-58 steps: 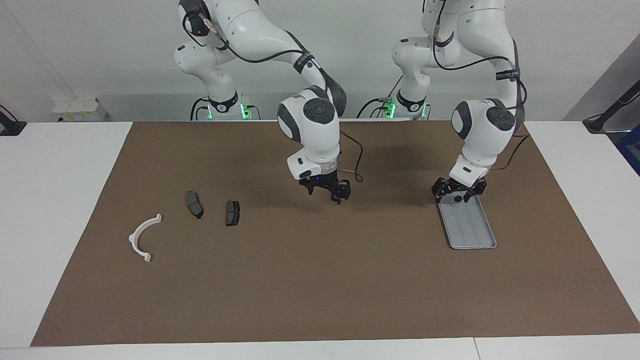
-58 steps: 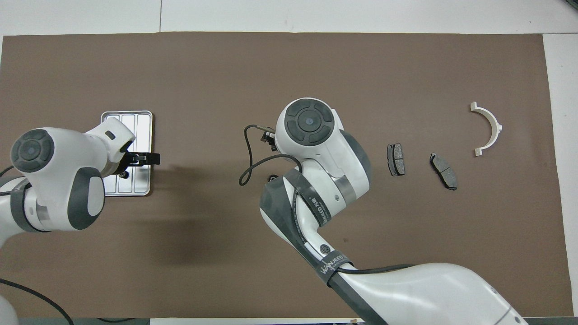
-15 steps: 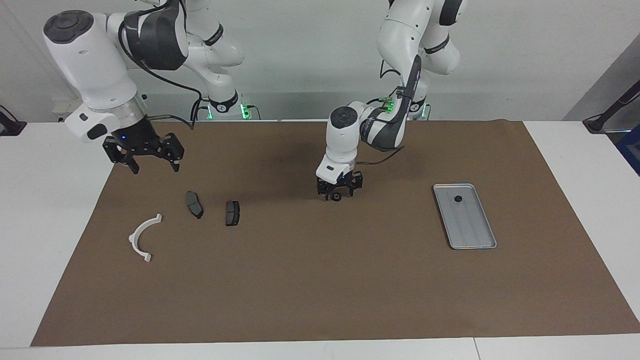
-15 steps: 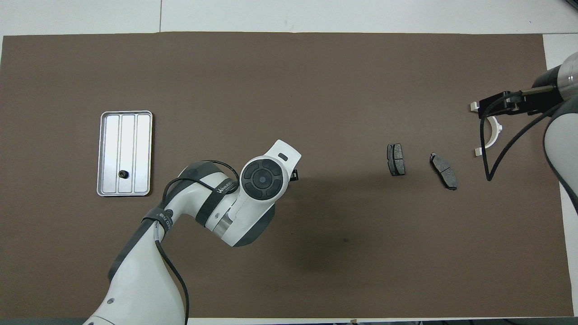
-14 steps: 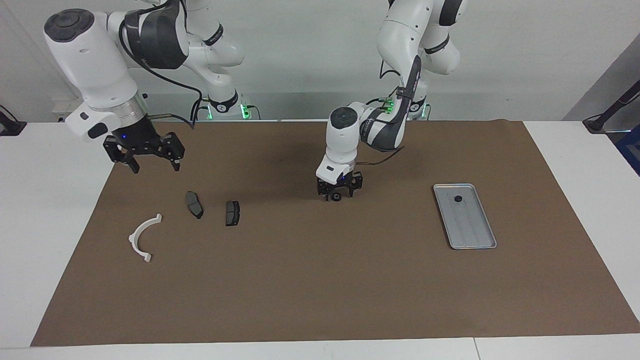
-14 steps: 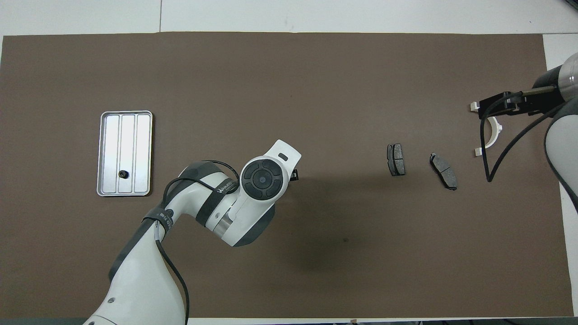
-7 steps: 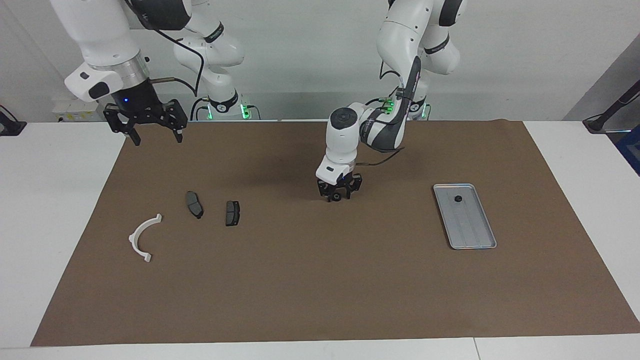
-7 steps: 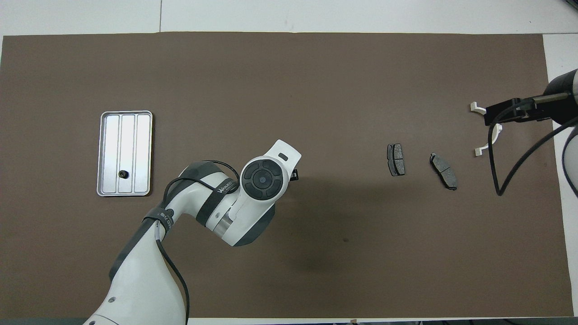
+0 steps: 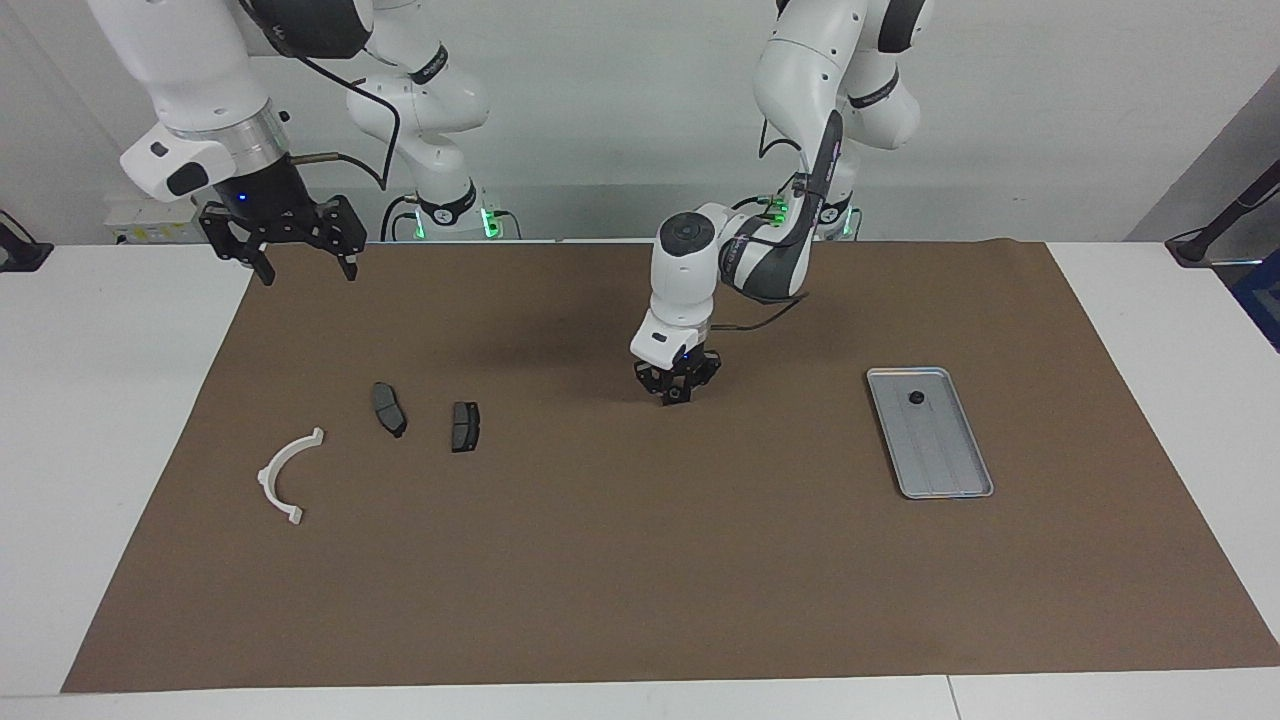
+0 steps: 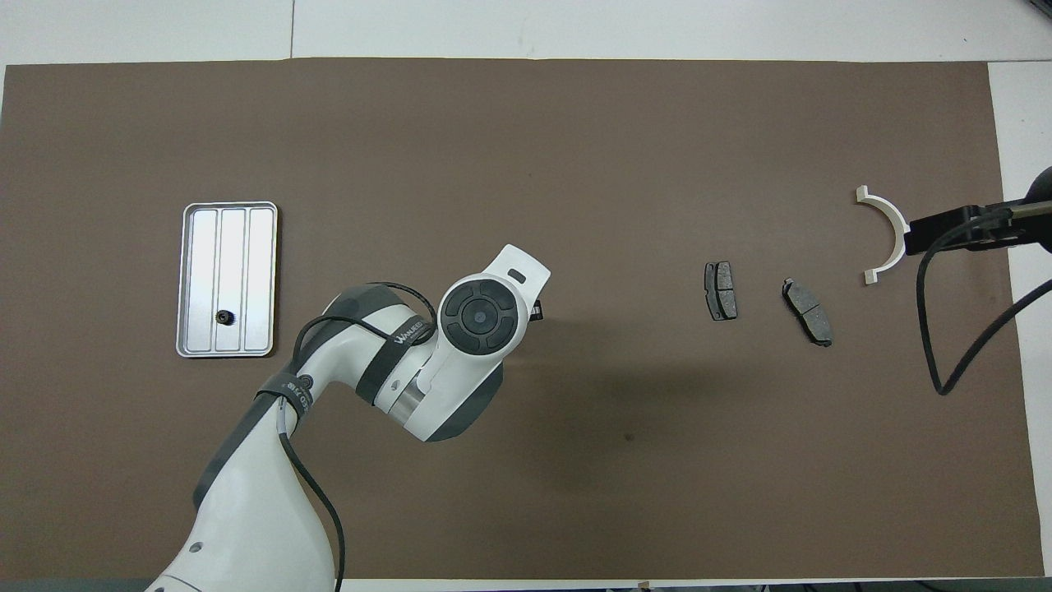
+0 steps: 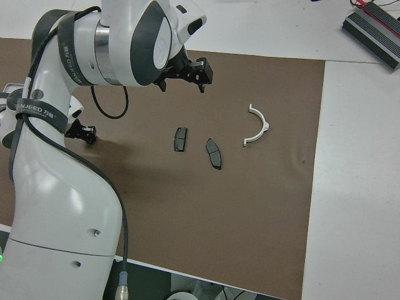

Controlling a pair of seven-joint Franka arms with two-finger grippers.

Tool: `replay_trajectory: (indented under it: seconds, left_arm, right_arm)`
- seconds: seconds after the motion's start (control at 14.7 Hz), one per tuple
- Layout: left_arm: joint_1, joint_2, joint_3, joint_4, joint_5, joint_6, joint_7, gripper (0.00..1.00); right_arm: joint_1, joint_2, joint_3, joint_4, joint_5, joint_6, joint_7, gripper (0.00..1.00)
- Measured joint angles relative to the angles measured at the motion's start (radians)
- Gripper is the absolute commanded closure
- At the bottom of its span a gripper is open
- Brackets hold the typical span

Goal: Pick bearing gear from pile to tray
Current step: 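Carry the second bearing with the left gripper over the tray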

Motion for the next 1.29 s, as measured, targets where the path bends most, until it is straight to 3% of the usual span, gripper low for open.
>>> replay_trajectory:
  seconds: [0.34, 0.61, 1.02, 1.29]
  left_arm:
    - [0.101, 0.016, 0.014, 0.232, 0.007, -0.234, 0.058, 0.86]
    - [0.255, -0.005, 0.015, 0.325, -0.006, -0.382, 0.288, 0.85]
    - [0.560, -0.056, 0.021, 0.329, -0.028, -0.446, 0.759, 0.84]
    - [0.698, -0.061, 0.021, 0.262, -0.060, -0.362, 0.960, 0.85]
  right_arm:
    - [0.000, -0.003, 0.000, -0.016, 0.000, 0.000, 0.000, 0.00]
    - [0.000, -0.005, -0.001, -0.017, 0.000, 0.001, 0.000, 0.00]
    - [0.002, -0.005, -0.001, -0.017, 0.000, 0.001, 0.000, 0.00]
    - [0.001, -0.005, -0.001, -0.017, 0.000, 0.000, 0.000, 0.00]
